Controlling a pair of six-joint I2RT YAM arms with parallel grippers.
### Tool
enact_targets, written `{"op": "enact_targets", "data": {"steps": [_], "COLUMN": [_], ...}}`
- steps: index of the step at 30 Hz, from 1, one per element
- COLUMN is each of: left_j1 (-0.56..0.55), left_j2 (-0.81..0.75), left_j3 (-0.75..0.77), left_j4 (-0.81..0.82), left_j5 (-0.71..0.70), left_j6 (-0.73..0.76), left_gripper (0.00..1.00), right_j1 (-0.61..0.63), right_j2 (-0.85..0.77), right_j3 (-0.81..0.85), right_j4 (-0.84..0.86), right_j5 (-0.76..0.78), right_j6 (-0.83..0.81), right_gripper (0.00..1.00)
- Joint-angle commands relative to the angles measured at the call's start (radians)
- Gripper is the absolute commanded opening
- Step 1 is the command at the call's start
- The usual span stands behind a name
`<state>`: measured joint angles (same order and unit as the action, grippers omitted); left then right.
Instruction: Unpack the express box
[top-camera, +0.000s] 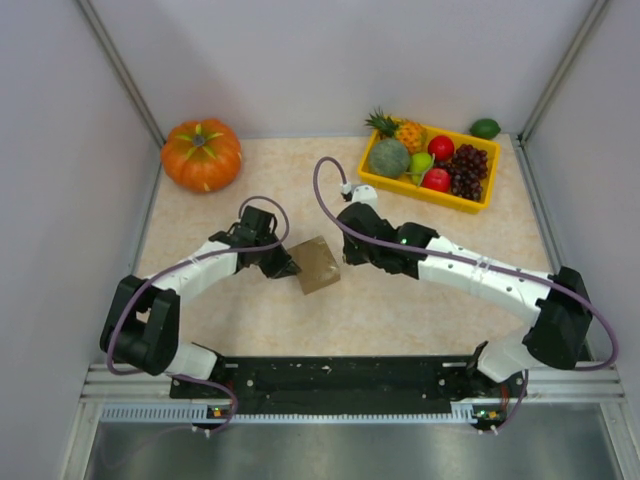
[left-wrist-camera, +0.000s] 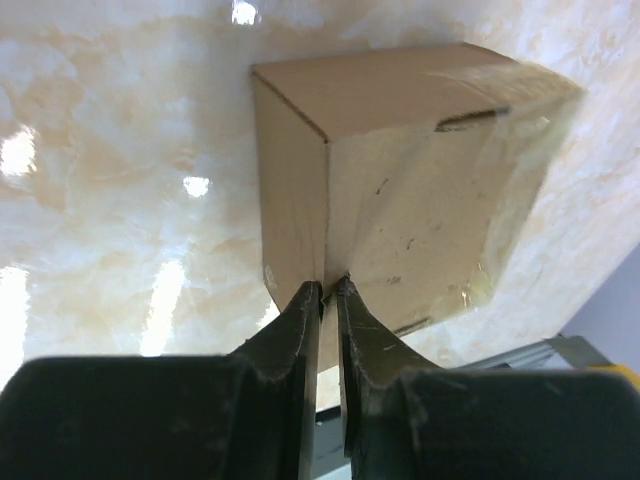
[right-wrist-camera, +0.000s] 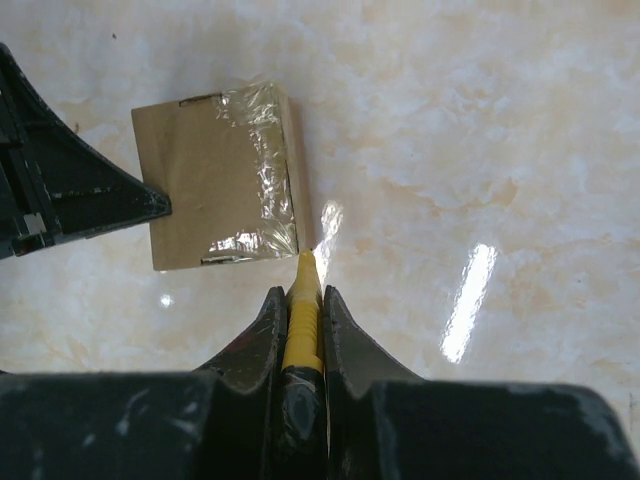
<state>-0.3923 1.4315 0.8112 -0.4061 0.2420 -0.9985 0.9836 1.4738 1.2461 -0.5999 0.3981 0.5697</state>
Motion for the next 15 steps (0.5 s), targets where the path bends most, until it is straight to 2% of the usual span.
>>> {"op": "enact_targets", "data": {"steps": [1, 8, 11, 12, 15], "left_j1": [-0.016, -0.026, -0.026, -0.026, -0.026], "left_j2": [0.021, 0.004, -0.022, -0.034, -0.123], "left_j3": [0.036, 0.091, 0.105, 0.102, 0.069], "left_j4": [-0.077, -0.051, -0.056, -0.048, 0.01], "left_j5": [-0.109, -0.018, -0.009, -0.009, 0.025], "left_j6": [0.098, 0.184, 0.221, 0.23, 0.239], "left_gripper": [0.12, 0.34, 0.46, 0.53, 0.59], "right_j1": [-0.026, -0.039, -0.08, -0.092, -0.131], "right_j2": [-0.031, -0.018, -0.018, -0.015, 0.003], "right_j3": [0.065, 0.064, 0.038, 0.024, -0.003], "right_j4": [-0.021, -0.003, 0.087, 0.112, 0.234], "right_j5": [0.047, 0.056, 0.001, -0.033, -0.089], "right_j6": [0.006, -0.011, -0.048, -0.063, -0.108], "right_gripper": [0.0, 0.0, 0.0, 0.0, 0.0]}}
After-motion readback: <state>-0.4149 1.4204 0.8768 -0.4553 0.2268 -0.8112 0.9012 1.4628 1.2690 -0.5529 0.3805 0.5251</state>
